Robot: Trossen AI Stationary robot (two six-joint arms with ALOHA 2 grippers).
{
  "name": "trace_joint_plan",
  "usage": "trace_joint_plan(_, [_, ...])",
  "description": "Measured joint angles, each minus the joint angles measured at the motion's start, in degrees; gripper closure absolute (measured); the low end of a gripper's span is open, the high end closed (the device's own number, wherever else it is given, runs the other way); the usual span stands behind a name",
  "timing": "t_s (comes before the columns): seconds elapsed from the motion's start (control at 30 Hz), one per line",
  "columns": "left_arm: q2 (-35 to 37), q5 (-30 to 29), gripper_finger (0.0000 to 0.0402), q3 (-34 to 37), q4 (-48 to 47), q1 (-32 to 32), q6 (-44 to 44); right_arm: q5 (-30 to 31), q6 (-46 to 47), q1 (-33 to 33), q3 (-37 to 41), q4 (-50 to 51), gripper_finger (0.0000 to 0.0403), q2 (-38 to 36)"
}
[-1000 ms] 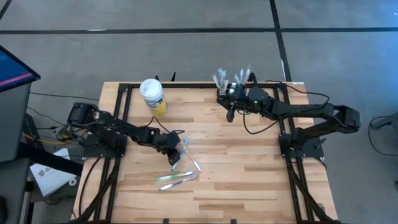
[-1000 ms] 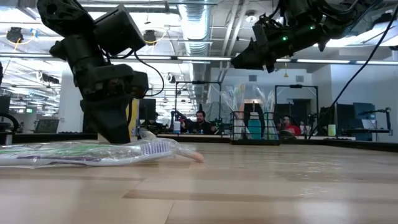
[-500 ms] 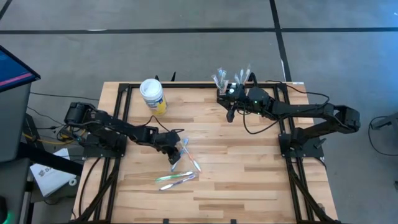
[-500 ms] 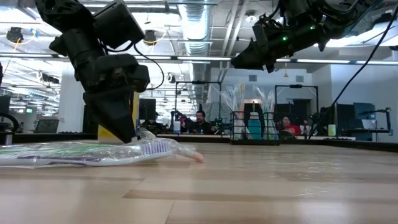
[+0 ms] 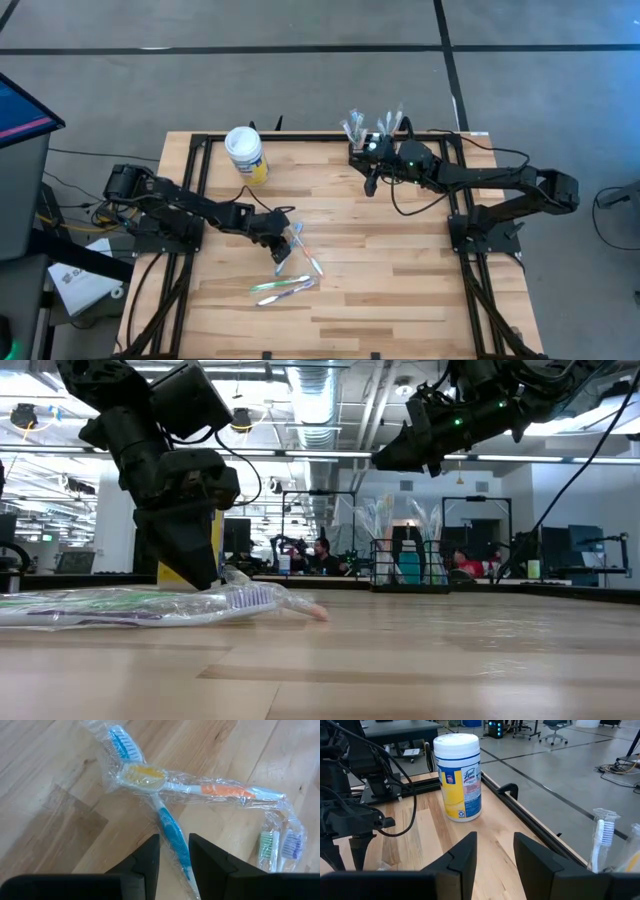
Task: Pick & Place toothbrushing station
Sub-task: Put the blue toothbrush into the black mesh organizer
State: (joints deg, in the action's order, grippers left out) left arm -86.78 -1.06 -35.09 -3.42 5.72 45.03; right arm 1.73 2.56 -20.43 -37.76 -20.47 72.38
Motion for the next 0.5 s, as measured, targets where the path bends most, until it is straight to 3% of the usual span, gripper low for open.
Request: trace_joint_plan(0.5, [-3.29,-0.65,0.0302,-0.45,0.25,1.37,1.77,-0.02,0.01,0.02,0.0,0.0,0.0283,0.0])
